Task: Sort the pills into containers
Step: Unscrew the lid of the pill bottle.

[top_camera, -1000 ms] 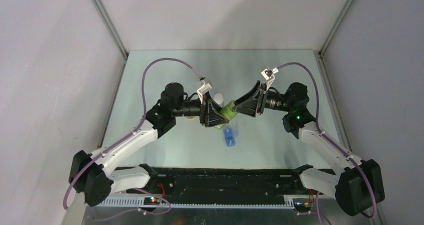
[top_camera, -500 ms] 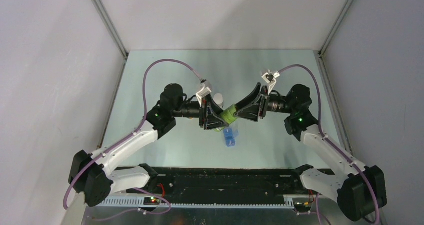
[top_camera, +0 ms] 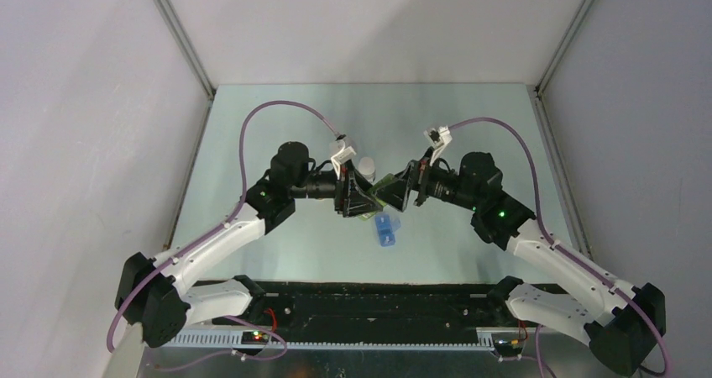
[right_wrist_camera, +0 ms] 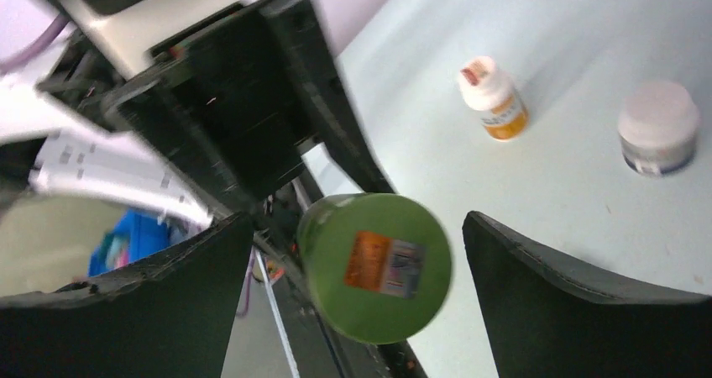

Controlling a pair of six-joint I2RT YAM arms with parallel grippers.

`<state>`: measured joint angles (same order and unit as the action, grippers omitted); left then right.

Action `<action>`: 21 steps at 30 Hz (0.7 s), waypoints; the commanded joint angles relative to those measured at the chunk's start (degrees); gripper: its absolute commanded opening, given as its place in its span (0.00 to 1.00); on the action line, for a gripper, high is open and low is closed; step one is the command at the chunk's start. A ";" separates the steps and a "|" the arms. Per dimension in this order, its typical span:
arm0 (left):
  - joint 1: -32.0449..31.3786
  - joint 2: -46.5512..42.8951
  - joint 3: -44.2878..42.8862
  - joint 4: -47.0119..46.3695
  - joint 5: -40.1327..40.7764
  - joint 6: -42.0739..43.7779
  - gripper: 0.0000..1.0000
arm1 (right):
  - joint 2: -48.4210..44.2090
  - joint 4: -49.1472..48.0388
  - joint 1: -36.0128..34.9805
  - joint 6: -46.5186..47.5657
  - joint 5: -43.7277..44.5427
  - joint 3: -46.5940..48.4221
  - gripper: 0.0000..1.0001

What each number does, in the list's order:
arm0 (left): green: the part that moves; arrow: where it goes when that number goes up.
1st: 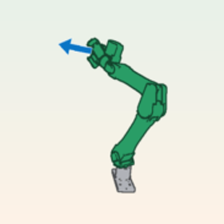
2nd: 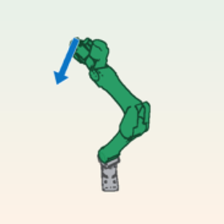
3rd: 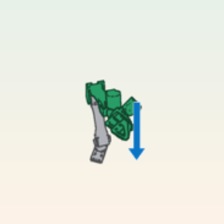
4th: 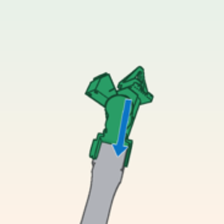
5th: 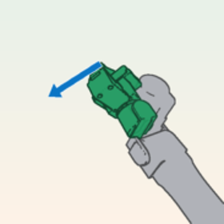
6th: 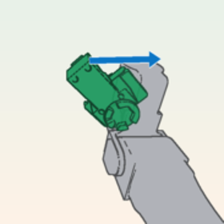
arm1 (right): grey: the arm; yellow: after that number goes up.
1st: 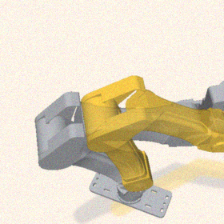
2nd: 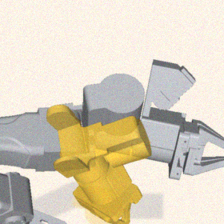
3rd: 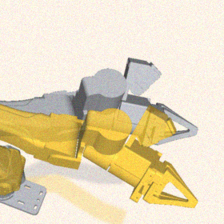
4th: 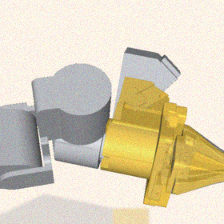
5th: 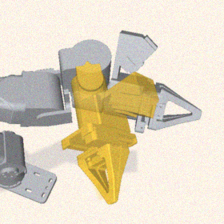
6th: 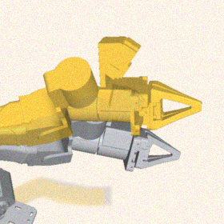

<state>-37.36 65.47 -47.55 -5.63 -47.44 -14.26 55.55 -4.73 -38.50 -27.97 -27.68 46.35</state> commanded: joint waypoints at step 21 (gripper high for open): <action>0.34 -2.96 0.46 -0.26 3.77 2.84 0.00 | -1.98 -1.38 -1.68 -25.66 12.52 -1.25 0.69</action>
<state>-37.34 64.16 -47.55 -4.38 -43.83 -12.88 54.26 -3.31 -40.07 -52.97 -13.37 45.12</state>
